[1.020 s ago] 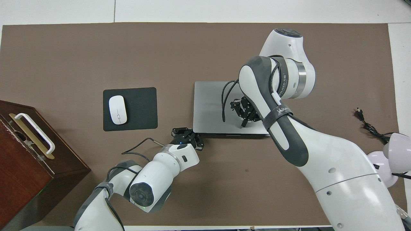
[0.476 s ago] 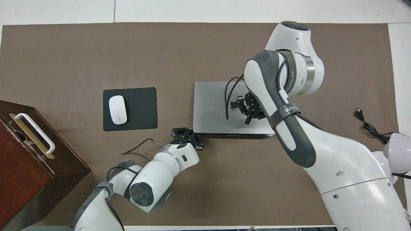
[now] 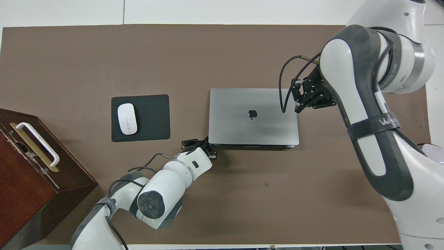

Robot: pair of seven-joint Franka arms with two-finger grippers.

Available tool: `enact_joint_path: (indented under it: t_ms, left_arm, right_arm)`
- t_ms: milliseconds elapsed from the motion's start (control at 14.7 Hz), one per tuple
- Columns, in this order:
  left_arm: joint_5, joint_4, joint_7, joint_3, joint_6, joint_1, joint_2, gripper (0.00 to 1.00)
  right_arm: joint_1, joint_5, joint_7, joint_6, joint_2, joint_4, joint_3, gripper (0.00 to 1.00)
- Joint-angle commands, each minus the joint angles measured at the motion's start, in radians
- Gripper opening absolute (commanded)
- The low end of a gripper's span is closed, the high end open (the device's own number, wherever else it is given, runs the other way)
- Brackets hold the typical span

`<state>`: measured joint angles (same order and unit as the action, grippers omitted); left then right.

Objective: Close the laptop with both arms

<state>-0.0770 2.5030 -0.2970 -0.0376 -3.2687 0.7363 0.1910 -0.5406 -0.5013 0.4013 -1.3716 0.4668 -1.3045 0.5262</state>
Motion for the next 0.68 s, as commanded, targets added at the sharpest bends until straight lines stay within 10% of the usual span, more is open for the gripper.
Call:
enact_joint_path:
  t_ms: [0, 612]
  left_arm:
    - [-0.009, 0.030, -0.001, 0.001, 0.136, -0.021, -0.083, 0.00]
    - [-0.009, -0.042, -0.008, -0.008, 0.613, -0.048, -0.266, 0.00]
  right_arm:
    - [0.005, 0.090, -0.050, -0.024, -0.069, 0.016, -0.003, 0.00]
    - [0.298, 0.431, -0.145, -0.139, -0.330, -0.079, -0.390, 0.00]
